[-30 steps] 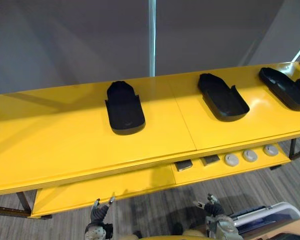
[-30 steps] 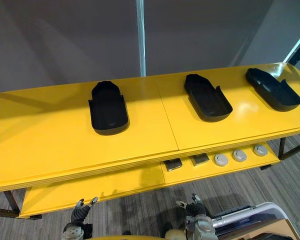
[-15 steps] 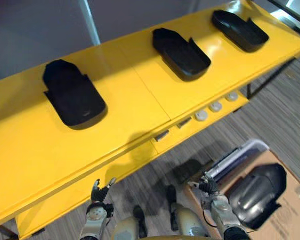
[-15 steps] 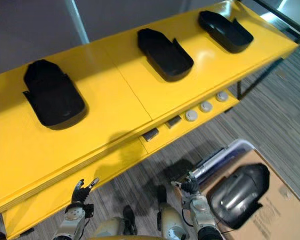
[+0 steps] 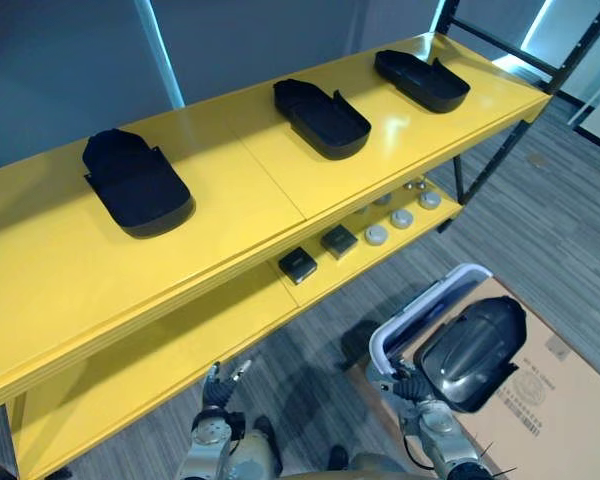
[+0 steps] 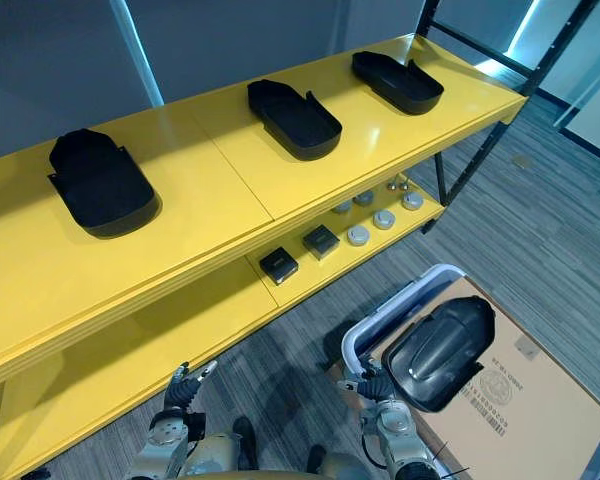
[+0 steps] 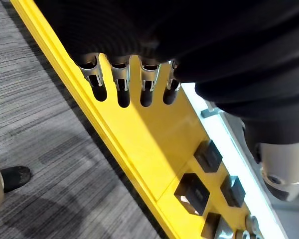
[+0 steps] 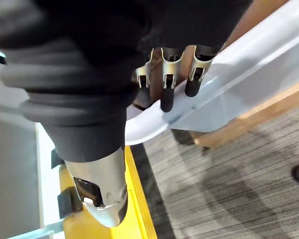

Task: Walk over and take plastic housings, then place them on the shelf

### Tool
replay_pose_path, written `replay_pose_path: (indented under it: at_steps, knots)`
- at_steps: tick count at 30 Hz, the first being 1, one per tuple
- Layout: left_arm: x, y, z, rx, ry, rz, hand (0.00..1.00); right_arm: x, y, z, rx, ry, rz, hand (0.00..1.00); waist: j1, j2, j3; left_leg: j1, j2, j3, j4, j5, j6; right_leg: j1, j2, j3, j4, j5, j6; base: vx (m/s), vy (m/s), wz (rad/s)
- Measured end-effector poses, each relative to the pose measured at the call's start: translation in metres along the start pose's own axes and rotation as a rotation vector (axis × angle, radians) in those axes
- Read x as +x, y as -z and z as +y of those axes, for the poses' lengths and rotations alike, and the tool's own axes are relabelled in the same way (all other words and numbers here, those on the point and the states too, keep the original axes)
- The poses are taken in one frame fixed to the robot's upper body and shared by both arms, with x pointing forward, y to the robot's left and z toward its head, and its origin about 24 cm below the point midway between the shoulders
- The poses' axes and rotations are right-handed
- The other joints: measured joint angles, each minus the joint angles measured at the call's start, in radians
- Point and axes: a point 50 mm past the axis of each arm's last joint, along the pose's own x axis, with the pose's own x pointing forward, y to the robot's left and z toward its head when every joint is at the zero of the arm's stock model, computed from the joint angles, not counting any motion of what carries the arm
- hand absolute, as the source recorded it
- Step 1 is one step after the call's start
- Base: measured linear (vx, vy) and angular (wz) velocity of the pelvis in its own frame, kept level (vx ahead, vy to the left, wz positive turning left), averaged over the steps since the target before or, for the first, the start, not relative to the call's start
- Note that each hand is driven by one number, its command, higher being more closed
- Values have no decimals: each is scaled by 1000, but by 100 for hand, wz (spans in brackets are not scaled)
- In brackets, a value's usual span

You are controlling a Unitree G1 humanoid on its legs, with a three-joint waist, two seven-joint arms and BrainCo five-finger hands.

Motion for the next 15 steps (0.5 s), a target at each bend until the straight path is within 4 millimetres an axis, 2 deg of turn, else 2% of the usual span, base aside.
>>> replay_pose_path:
  at_steps: [2, 5, 6, 7, 8, 10, 11, 12, 13, 14, 15]
  knots:
    - [0, 1, -2, 16, 13, 5, 0, -3, 4, 0, 17, 13, 7, 0, -3, 4, -7, 6, -6, 16, -14, 0, 0, -18, -5, 32, 3, 5, 12, -48, 88, -60]
    - [0, 9, 0, 57, 25, 31, 0, -5, 4, 6, 43, 12, 2, 0, -6, 7, -8, 41, -2, 111, -43, -4, 6, -52, -9, 106, 3, 18, 32, -41, 92, -105]
    - [-1, 11, 1, 75, 24, 35, 0, -5, 3, 8, 46, 7, 0, 0, -15, 12, -9, 60, 9, 179, -64, -2, 8, -63, -49, 25, -7, 15, 19, -74, 83, -134]
    - [0, 11, 2, 77, 23, 38, 0, -4, 1, 10, 50, 6, -4, 0, -21, 20, -12, 74, 24, 246, -82, -1, 10, -76, -104, -118, -3, 20, 10, -79, 62, -143]
    - [0, 11, 4, 81, 18, 37, 0, -4, 0, 11, 52, 3, -6, 0, -24, 23, -15, 79, 35, 280, -89, -1, 11, -86, -136, -205, 3, 23, 1, -100, 49, -156]
    - [6, 5, 18, 98, -19, 20, 0, -3, -5, 17, 63, -6, -17, 0, -27, 25, -17, 105, 88, 407, -83, -3, 1, -83, -217, -500, 4, 42, -50, -52, -24, -169]
    - [7, 4, 22, 97, -30, 16, 0, -3, -5, 17, 62, -6, -17, 0, -26, 23, -18, 112, 97, 430, -78, -4, -6, -83, -226, -543, -3, 61, -62, -11, -90, -160]
    - [9, 1, 27, 99, -43, 10, 0, -3, -4, 16, 60, -1, -17, 0, -29, 16, -22, 122, 103, 452, -73, -3, -22, -83, -225, -574, -32, 147, -50, 13, -108, -114]
    - [10, 0, 27, 100, -45, 9, 0, -3, -4, 15, 57, 8, -16, 0, -29, 14, -23, 127, 107, 447, -72, -3, -28, -82, -218, -568, -48, 181, -15, 47, -193, -121]
    - [11, -4, 25, 95, -42, -3, 0, -5, 3, 8, 47, 29, 3, 0, -40, 27, -29, 131, 129, 443, -65, 4, -39, -79, -180, -532, -78, 204, 6, 71, -227, -101]
    - [11, -6, 20, 86, -31, -7, 0, -6, 8, 3, 39, 39, 15, 0, -51, 41, -30, 140, 157, 444, -50, -2, -50, -74, -143, -501, -107, 214, -3, 69, -230, -99]
